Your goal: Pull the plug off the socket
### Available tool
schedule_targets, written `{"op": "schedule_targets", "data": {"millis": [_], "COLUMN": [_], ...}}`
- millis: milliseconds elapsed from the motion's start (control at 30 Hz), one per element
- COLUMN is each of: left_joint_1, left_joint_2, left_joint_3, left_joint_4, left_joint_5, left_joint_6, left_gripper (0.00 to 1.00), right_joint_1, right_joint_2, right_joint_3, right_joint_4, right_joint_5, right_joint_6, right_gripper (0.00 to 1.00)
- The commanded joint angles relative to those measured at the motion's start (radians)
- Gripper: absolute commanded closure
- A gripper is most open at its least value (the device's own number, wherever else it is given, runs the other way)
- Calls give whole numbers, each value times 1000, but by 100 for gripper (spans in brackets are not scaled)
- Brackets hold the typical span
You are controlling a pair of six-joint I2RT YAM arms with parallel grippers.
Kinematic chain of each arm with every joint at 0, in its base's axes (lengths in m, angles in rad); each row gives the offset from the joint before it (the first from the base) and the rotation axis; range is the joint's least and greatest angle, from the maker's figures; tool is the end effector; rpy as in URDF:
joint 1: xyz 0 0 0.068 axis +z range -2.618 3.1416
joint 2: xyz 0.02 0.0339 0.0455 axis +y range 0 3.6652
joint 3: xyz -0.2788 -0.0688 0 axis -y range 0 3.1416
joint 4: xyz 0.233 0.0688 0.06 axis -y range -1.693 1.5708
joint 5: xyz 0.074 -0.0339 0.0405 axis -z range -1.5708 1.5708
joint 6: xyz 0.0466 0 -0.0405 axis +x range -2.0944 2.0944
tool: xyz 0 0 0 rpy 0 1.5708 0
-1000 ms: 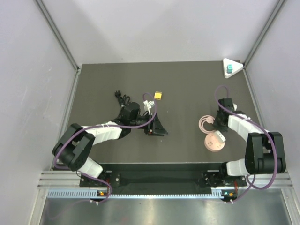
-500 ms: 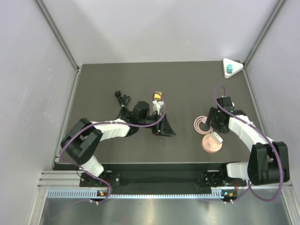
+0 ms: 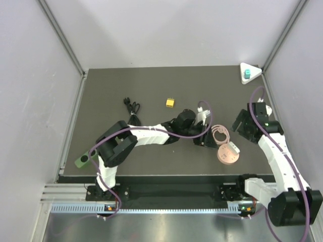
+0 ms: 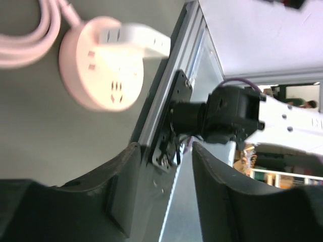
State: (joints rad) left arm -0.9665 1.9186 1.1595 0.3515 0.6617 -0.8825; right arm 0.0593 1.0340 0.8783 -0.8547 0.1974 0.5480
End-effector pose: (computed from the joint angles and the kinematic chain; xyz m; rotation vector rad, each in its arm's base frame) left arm 0.2191 -0.3677 0.2149 0.6265 2.3170 -1.7131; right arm 0.1808 0.0016 0.2748 0.6874 2.4568 -0.0215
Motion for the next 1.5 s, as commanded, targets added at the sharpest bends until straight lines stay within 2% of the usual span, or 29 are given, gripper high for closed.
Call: {"op": "schedule_targets", "data": {"millis": [0, 100, 267, 500, 667, 767, 833, 900, 967, 1000, 1033, 1067, 1100, 1167, 1267, 1400, 1467], "left_joint_1": [-35, -63, -74, -72, -74, -75, -81, -87, -87, -87, -89, -87, -87, -87, -90, -87, -75], "left_joint_2": [55, 91, 117, 157, 137, 138, 141, 161, 181, 181, 183, 181, 181, 183, 168, 137, 134], "left_joint_3": [112, 141, 153, 197, 264, 315, 353, 390, 442, 447, 437, 427, 416, 381, 347, 316, 307], "left_joint_4": [-55, -45, -11, -20, -135, -186, -231, -282, -370, -391, -396, -375, -359, -295, -261, -247, -232], "left_joint_5": [-86, -120, -129, -109, -120, -123, -149, -200, -243, -298, -316, -327, -330, -327, -367, -453, -423], "left_joint_6": [54, 66, 91, 94, 166, 155, 158, 160, 155, 134, 122, 113, 90, 73, 88, 195, 229], "left_gripper": [51, 54, 48, 51, 46, 41, 39, 38, 40, 44, 46, 49, 54, 58, 59, 57, 55], "right_joint_1": [-21, -22, -22, -24, -47, -125, -189, -280, -314, -317, -317, -317, -317, -317, -317, -312, -299], "right_joint_2": [-87, -149, -199, -123, -22, -26, -52, -95, -120, -126, -130, -137, -141, -155, -167, -201, -219], "right_joint_3": [21, 25, 28, 54, 93, 47, 5, -39, -39, -29, -18, 10, 20, 42, 47, 18, 13], "right_joint_4": [-70, -84, -81, -216, -357, -330, -262, -199, -196, -196, -201, -219, -230, -253, -294, -293, -279], "right_joint_5": [-29, -10, 39, 74, 172, 208, 79, -45, -61, -61, -61, -61, -75, -110, -196, -314, -317], "right_joint_6": [81, 141, 64, 200, 303, 325, 242, 196, 190, 181, 179, 182, 197, 219, 302, 463, 493], "right_gripper": [24, 27, 28, 36, 39, 49, 67, 71, 68, 57, 53, 35, 21, 2, 9, 15, 21]}}
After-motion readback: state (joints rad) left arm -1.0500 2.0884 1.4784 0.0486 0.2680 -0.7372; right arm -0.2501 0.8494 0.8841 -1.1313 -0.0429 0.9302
